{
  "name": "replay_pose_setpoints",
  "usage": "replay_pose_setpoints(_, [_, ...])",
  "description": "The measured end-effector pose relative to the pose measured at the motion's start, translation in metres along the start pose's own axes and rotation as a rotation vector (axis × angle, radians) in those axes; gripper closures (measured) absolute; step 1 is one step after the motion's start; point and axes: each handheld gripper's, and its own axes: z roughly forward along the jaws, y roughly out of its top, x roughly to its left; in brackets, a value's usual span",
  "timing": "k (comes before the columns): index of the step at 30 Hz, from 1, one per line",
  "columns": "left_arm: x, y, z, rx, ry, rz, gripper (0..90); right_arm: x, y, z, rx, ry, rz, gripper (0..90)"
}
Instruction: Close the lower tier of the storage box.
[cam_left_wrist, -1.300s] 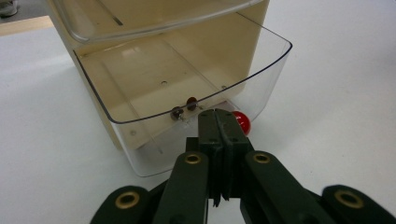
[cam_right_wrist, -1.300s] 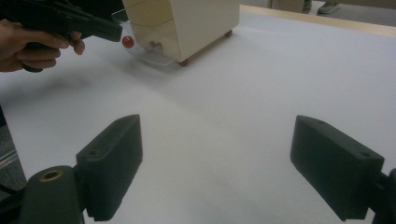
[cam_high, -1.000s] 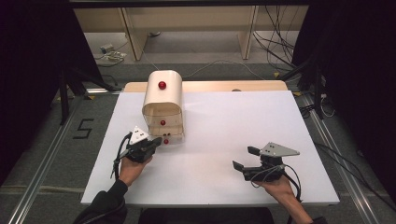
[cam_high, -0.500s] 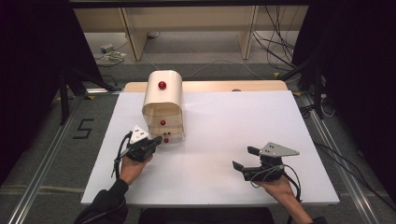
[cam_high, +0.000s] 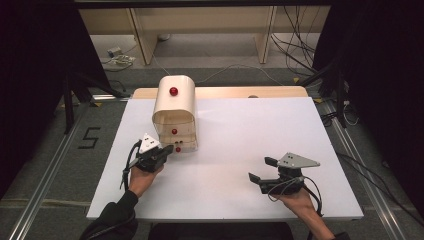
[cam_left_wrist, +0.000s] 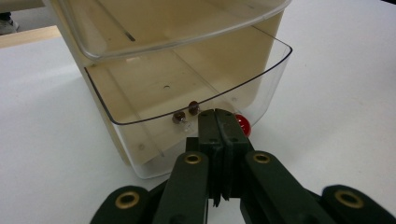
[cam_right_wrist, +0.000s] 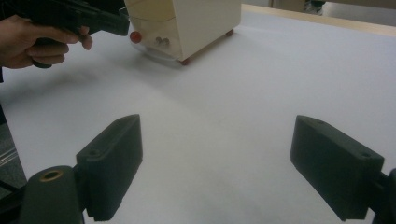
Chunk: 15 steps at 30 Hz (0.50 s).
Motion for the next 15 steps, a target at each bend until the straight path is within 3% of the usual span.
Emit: replay_pose_setpoints(15, [0.002, 0.0003, 0.0053, 0.003, 0.009, 0.006, 89.1, 0.0005, -0.0001, 0.0007, -0.002, 0.002, 0.001, 17.4])
